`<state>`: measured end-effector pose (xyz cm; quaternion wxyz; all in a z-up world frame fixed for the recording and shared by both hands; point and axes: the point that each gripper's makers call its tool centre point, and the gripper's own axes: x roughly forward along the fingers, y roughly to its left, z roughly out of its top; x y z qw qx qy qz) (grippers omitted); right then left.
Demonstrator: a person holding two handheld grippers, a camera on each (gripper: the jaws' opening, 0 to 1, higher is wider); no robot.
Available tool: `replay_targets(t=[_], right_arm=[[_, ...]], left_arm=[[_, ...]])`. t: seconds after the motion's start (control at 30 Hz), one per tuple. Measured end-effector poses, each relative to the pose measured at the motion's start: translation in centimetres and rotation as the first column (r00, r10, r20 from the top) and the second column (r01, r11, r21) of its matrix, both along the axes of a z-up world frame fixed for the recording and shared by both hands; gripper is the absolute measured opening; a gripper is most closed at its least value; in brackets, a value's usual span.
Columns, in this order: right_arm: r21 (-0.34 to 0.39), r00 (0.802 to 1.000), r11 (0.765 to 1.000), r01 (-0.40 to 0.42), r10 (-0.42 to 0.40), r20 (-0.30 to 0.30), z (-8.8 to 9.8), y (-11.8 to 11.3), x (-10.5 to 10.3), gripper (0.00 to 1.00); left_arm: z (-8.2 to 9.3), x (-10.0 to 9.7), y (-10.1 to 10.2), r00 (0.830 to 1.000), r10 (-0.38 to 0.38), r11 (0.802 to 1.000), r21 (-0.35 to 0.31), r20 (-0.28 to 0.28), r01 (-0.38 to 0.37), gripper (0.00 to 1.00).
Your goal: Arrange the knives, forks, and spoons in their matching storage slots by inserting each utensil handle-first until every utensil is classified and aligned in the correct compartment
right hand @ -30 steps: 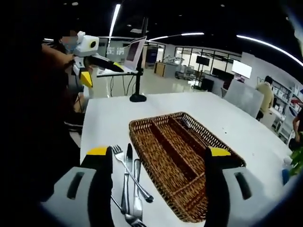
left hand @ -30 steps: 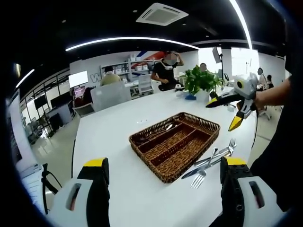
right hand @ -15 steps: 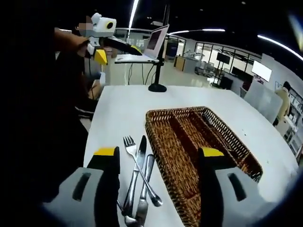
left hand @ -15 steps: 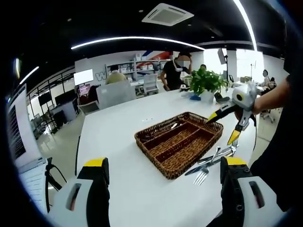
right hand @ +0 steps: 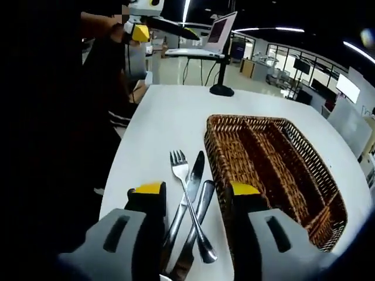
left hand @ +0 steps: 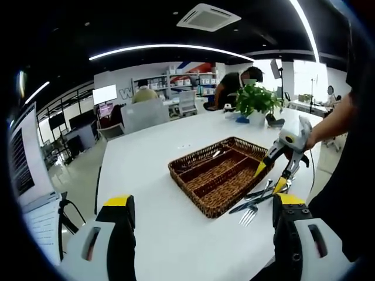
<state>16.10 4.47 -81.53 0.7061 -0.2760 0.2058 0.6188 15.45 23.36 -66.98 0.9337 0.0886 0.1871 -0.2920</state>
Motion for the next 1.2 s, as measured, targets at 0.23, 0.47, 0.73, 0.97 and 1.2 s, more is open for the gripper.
replay_targets(t=[0.23,0.47,0.73,0.97,1.2], right_arm=[[-0.033,0.998,0.998,-0.057,0.056,-0.022,-1.6,0.4,-0.1,0.30],[-0.067,0.993,0.991,-0.114,0.112,-0.033,-3.2,1.1,-0.5,0.21],[-0.122,0.978,0.971,-0.206,0.204,-0.034,-5.0,1.8,-1.0,0.14],[-0.115,0.974,0.967,-0.226,0.224,-0.030,-4.8,2.4,-1.1,0.10],[-0.102,0.968,0.962,-0.252,0.252,-0.018,-4.9,3.1,-1.2,0.03]], left_arm=[[-0.2,-0.4,0.6,1.000,0.016,1.000,0.003,-0.005,-0.016,1.00],[-0.4,-0.5,0.9,0.999,0.033,0.999,-0.001,-0.011,-0.033,1.00],[-0.8,-0.8,1.3,0.999,0.046,0.999,-0.003,-0.024,-0.047,1.00],[-0.9,-0.9,1.6,0.998,0.062,0.998,-0.004,-0.029,-0.062,1.00],[-0.9,-0.9,1.5,0.997,0.064,0.998,-0.005,-0.031,-0.064,1.00]])
